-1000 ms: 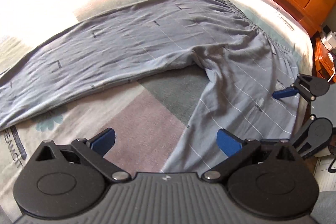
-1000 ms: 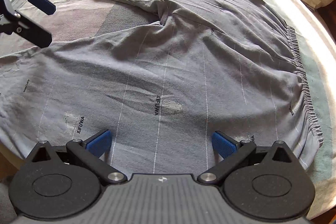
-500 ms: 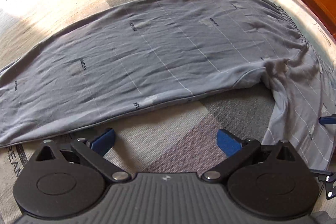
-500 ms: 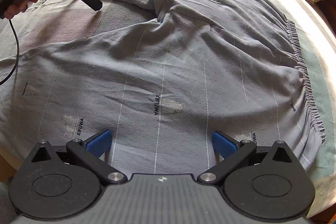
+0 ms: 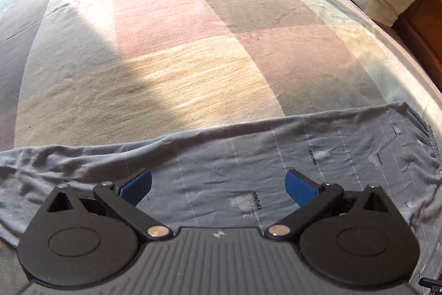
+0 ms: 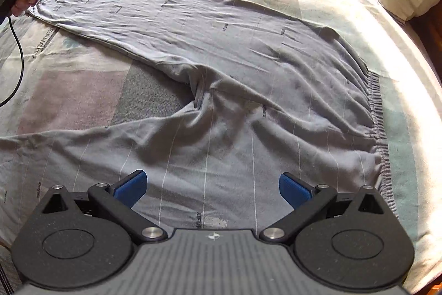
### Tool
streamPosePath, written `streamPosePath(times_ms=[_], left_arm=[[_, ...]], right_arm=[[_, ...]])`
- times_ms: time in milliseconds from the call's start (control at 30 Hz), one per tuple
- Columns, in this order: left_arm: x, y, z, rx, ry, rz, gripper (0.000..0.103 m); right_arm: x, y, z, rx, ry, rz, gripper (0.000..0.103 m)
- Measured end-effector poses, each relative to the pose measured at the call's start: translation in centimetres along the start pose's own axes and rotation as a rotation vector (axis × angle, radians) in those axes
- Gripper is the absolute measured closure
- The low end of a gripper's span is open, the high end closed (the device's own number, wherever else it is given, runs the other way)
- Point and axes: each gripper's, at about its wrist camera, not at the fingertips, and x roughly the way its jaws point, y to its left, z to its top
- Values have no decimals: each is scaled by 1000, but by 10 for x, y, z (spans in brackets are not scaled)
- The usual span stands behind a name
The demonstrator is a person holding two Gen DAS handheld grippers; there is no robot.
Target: Fold clothes
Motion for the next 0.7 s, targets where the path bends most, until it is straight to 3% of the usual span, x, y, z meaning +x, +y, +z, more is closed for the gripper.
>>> streamPosePath(times_ms=[167,267,600,633,700], left_arm=[[21,31,8,-43,-34,17,1],[31,49,10,-117,-15,-36,1],[31,61,8,-101,33,-67,1],[29,63,8,-89,36,-55,1],[25,72,4,-45,41,40,1]], right_arm=[[9,10,35,-24,-61,23,0],[13,19,52,-43,-89,39,0],[29,49,71,-129,-91,79,0],[29,51,73,-135,-94,80,0],[31,52,77,-143,-96,81,0]])
